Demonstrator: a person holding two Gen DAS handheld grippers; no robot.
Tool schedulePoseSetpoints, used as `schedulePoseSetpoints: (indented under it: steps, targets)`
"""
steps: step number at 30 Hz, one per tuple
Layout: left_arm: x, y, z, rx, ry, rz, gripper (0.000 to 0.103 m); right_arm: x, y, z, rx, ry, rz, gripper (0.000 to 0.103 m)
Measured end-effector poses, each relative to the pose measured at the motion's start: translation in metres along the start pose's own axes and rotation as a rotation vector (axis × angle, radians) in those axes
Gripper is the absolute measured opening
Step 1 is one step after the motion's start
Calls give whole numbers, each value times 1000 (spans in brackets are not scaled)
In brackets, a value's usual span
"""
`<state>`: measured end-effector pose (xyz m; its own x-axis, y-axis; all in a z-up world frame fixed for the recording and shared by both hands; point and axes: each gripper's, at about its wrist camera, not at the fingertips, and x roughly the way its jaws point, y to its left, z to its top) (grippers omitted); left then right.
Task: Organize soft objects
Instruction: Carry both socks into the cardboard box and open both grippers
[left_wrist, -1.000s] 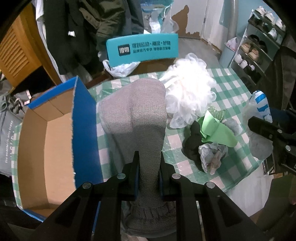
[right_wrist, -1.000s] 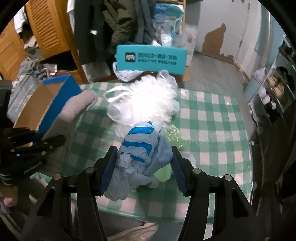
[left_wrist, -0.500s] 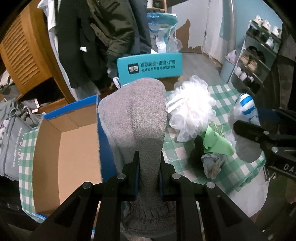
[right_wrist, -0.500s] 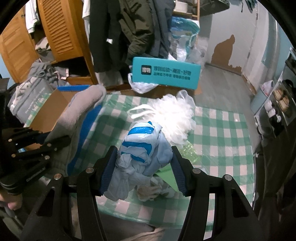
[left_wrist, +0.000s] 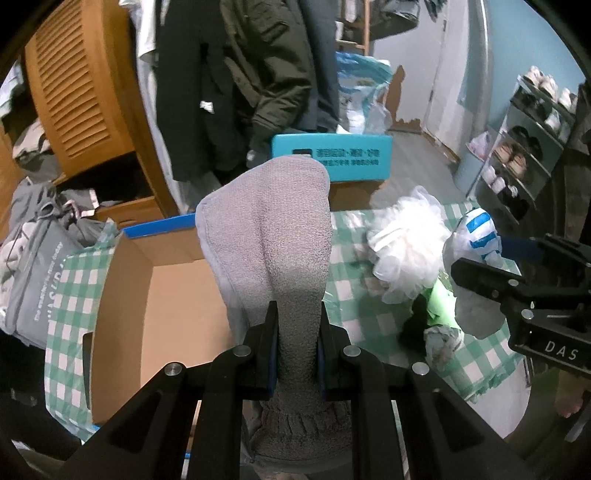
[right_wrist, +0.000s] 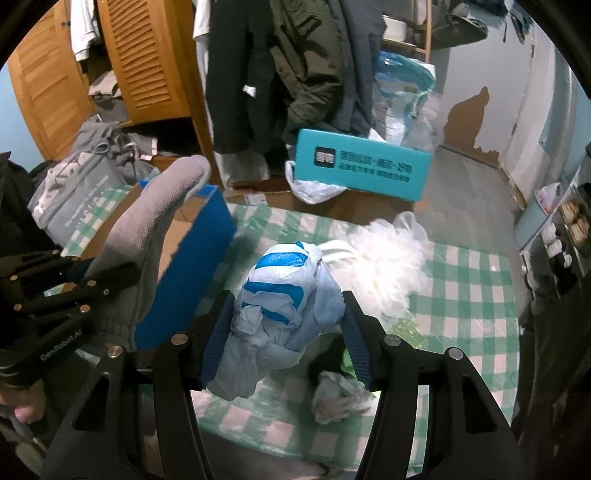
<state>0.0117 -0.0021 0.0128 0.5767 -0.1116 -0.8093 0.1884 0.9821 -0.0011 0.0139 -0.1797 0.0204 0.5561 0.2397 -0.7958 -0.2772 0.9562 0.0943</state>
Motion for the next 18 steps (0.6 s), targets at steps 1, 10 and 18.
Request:
schedulePoseSetpoints:
  steps: [1,10,18]
  targets:
    - [0,5,-1,-7,-1,2,16,1,4,3,-5,0,5,57]
    - [-4,41,-7,-66,-8,33,16,12,46,23,-56,-7,55,57]
    - [-1,71,-14,-118,-1,69,16,30,78,34,-105,10,76,57]
